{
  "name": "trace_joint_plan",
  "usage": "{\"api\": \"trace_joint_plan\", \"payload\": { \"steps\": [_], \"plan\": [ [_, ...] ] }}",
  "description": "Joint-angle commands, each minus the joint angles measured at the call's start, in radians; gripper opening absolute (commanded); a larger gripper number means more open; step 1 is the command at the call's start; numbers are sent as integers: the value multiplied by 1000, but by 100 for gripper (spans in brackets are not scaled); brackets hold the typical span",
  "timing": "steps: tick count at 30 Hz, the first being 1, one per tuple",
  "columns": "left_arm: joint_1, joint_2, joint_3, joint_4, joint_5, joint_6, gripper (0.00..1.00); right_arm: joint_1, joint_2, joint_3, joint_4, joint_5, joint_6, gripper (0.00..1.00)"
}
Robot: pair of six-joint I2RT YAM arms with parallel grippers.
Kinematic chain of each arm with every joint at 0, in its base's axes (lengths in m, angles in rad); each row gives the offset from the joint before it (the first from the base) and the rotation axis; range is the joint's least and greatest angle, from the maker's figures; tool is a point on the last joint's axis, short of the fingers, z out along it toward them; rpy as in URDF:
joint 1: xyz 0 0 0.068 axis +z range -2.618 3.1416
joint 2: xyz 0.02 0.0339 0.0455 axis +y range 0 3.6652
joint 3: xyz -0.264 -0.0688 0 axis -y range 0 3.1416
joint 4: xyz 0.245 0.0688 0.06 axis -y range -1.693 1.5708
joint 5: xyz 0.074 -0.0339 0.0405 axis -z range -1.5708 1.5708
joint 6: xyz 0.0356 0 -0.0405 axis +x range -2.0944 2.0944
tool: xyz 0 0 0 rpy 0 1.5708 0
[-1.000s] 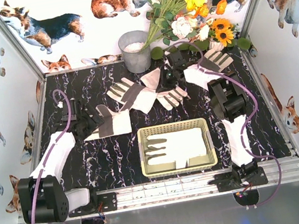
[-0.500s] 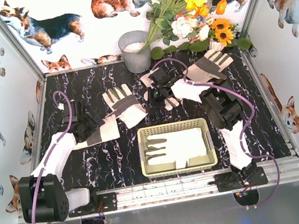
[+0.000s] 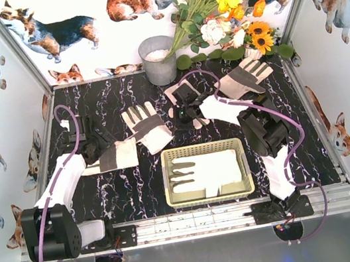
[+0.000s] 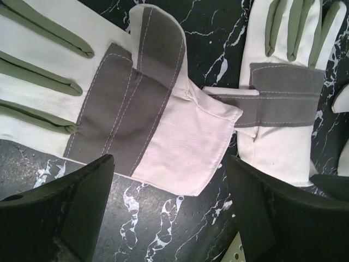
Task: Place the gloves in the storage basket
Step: Move the glove to the center of the board, then pick up the glove from the center of the board.
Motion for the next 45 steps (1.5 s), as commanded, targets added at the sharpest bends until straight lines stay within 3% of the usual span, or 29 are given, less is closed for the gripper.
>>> {"api": "trace_joint_plan", "payload": {
  "steps": [1,4,8,12,22,35,41,45],
  "plan": [
    [23,19,26,17,-15,-17,77,30,-24,13,-12,-12,28,11],
    [33,34,28,36,-20,-40,77,34,-28,23,-7,-13,14,18],
    [34,71,48,64,-62,-105,76,22,-39,46,18,-43,-13,52],
    [34,112,67,88,-126,-237,72,9,-79,82,42,-53,-74,63],
    [30,285,150,123,-186,-484,67,-35,-252,118,-6,-3,-244,67],
    [23,499,276,20,-246,-505,55,-59,-493,-67,51,-13,-282,69],
    [10,486,256,-1,-274,-529,38,-81,-516,-73,33,7,-301,69],
    [10,478,294,-69,-317,-482,13,-96,-520,-70,37,-7,-282,69]
  ]
}}
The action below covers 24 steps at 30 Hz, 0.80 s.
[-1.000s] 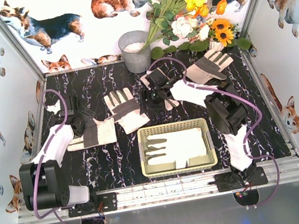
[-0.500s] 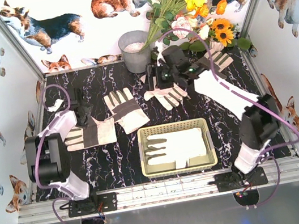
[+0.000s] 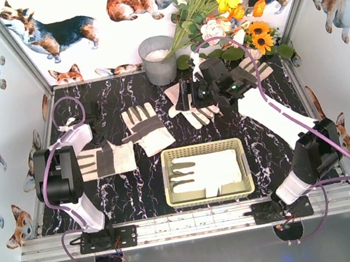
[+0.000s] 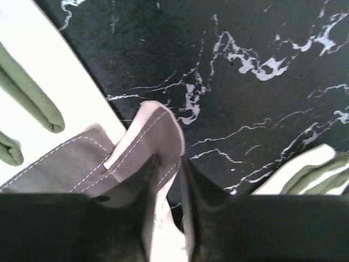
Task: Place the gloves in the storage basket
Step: Pick up the glove from the center of the board.
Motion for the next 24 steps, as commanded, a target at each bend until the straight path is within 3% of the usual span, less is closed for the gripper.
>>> {"api": "trace_joint_plan", "payload": {
  "steps": [1,2,9,13,19,24],
  "plan": [
    [-1,-24,48,-95,-74,45,4,-18,-57,8,58,3,-5,69],
    [-1,-37,54,-111,-85,62,0,-20,-62,9,61,1,-4,69],
    [-1,-284,-24,-140,-103,219,0,-37,-121,14,101,-49,-39,71],
    [-1,-437,-58,-156,-7,288,0,-37,-146,2,111,-85,-26,72],
    [-13,-563,3,-215,154,276,0,-31,-117,3,182,-290,-1,75],
    [-37,-588,26,-61,377,230,0,-25,-76,19,249,-318,134,77]
  ]
}}
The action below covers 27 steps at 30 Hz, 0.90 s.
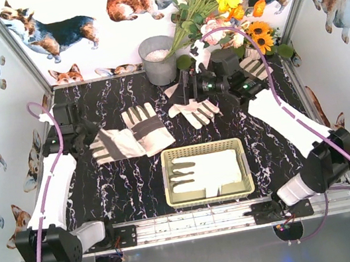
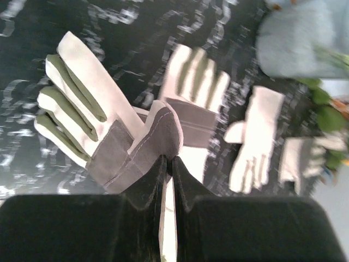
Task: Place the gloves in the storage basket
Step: Pick up the glove from the center of the board.
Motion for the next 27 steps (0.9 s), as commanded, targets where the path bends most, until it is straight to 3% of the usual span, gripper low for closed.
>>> {"api": "trace_joint_plan", "payload": {
  "steps": [1,6,10,14,17,20,21,23,27],
  "plan": [
    [-38,-10,58,126,215,-45,0,6,33,36,118,-79,125,78],
    [-144,40,180,157,180,-104,0,38,31,65,133,-97,83,81],
    [-234,87,255,182,119,-172,0,108,-8,94,45,-68,-100,83],
    [-306,138,317,212,84,-199,0,209,-22,127,-93,84,-281,85],
    [-336,163,342,234,74,-213,0,233,-18,140,-158,243,-317,85],
    [-359,172,349,253,63,-224,0,235,-24,136,-171,307,-358,85],
    [-363,173,346,261,63,-230,0,236,-23,134,-171,301,-380,81],
    [-366,177,336,275,67,-237,0,240,-14,134,-170,292,-407,62],
    [-362,193,312,295,83,-252,0,247,16,130,-132,329,-451,11]
  ]
}}
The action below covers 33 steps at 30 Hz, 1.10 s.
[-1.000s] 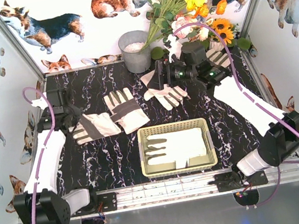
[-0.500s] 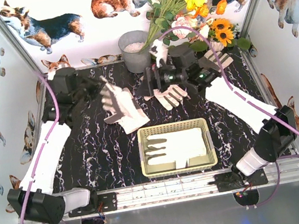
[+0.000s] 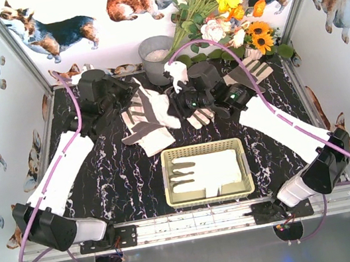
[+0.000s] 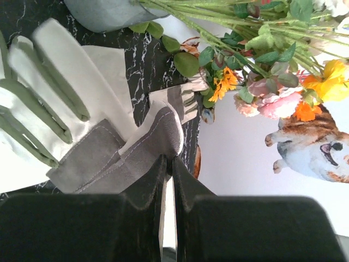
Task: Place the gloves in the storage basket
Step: Pick up the glove from the center of the board, then pair the glove with the glove.
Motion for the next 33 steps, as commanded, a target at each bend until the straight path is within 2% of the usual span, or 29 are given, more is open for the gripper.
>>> {"api": "trace_joint_plan", "payload": {
  "steps": [1,6,11,16,20,22,24,26,28,33],
  "plan": [
    [4,22,4,63,8,-17,0,10,25,35,67,94,-97,0],
    [61,104,32,73,95,43,0,10,106,49,182,258,-192,0],
    [138,195,12,215,217,92,0,10,220,91,289,428,-262,0],
    [172,285,42,328,313,223,0,24,323,144,374,567,-339,0],
    [203,341,-34,417,371,326,0,74,380,119,485,688,-481,0],
    [219,355,-88,493,429,343,0,124,411,75,619,825,-599,0],
    [230,371,-100,507,458,384,0,163,440,46,700,877,-702,0],
    [234,384,-96,486,459,434,0,184,449,24,712,872,-719,0],
    [242,389,-108,458,442,454,0,187,437,14,665,833,-655,0],
    [259,346,-209,427,387,445,0,191,405,-2,492,628,-591,0]
  ]
}}
